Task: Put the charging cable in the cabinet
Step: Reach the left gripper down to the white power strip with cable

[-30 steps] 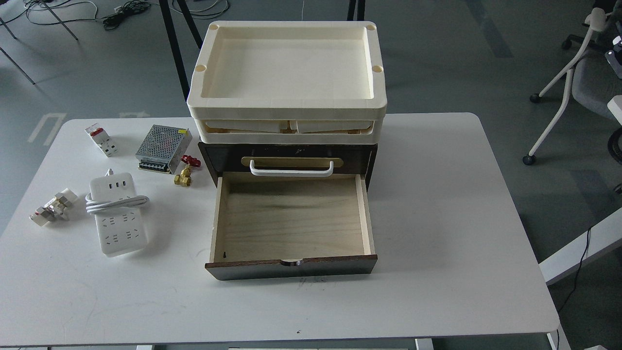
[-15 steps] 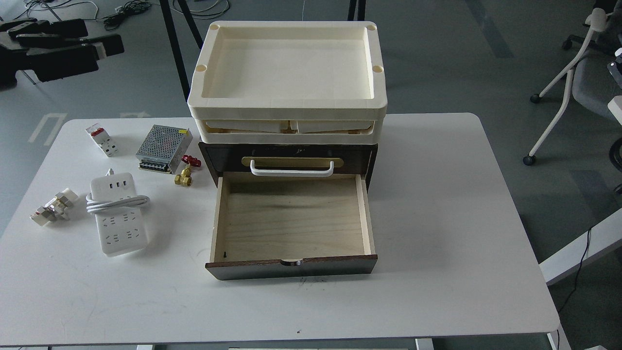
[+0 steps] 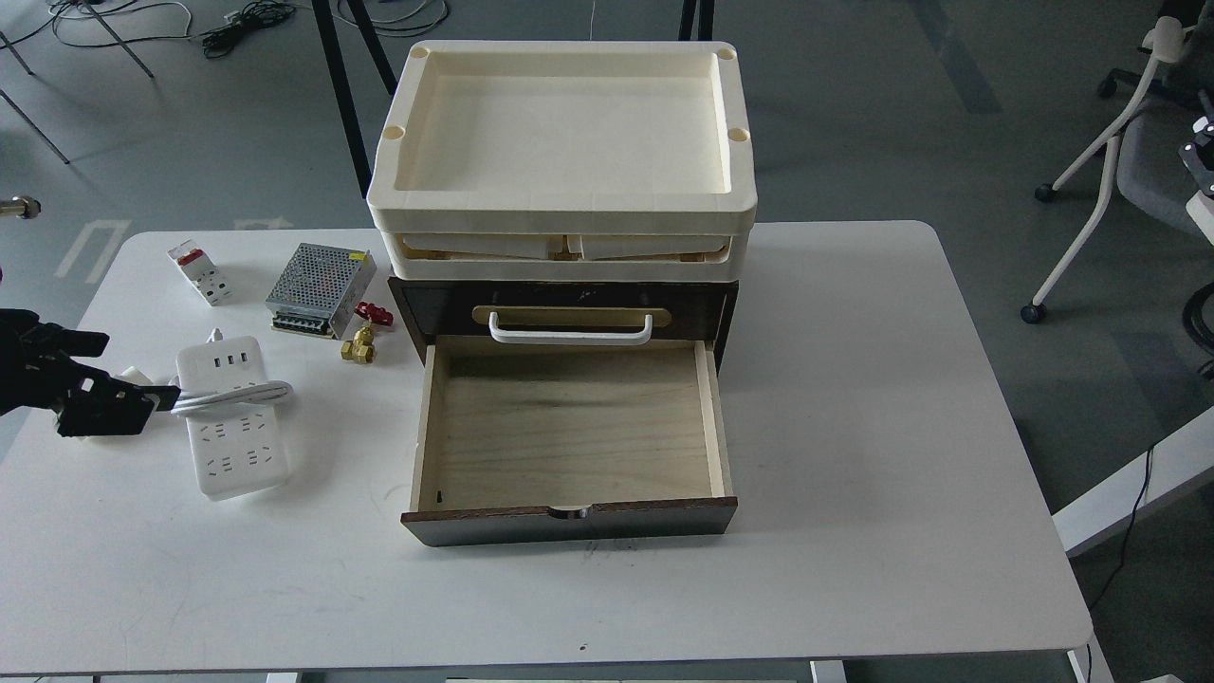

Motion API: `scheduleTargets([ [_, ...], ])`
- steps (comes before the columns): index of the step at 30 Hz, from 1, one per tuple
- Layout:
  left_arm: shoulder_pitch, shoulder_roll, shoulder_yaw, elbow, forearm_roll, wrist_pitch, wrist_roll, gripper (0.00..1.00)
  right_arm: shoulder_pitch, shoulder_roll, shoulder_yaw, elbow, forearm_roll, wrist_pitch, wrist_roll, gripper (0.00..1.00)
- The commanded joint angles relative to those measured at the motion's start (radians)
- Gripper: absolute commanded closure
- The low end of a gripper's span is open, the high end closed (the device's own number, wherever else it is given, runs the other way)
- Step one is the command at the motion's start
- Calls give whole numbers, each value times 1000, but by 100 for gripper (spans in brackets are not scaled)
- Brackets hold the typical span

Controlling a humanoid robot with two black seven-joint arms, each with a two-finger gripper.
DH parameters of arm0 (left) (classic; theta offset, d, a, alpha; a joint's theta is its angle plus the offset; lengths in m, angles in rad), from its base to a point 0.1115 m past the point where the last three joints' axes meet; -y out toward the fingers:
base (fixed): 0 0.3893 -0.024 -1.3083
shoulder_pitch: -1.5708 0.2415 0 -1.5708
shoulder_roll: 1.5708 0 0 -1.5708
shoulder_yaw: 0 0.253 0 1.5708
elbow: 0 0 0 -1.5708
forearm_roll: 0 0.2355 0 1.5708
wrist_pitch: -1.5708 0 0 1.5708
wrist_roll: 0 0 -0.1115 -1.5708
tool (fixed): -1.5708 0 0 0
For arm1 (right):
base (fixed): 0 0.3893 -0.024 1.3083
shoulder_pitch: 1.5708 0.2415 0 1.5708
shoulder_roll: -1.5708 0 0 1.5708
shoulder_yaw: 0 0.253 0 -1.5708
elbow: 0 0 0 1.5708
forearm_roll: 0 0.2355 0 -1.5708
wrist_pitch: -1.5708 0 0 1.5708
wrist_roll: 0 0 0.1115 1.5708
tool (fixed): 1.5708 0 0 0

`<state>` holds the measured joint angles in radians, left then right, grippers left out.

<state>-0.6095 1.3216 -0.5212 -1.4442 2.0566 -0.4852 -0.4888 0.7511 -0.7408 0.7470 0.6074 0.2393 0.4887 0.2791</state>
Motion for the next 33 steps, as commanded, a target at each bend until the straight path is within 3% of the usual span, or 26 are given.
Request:
scheduleTargets([
  [1,-12,-103,9,34,125,-3,0,1,-6,12,0,2,0,0,0,0],
  [12,-92,-323,20,212,125,-3,0,2,-30,11,2,0,0,0,0,0],
  [18,-108,-433,50,367,125,-3,0,9,-33,11,2,0,0,0,0,0],
  [25,-107,-466,96,426,125,13,0,14,-33,12,2,2,0,0,0,0],
  [33,-108,-493,136,527,125,117,0,19,-42,14,2,2,0,0,0,0],
])
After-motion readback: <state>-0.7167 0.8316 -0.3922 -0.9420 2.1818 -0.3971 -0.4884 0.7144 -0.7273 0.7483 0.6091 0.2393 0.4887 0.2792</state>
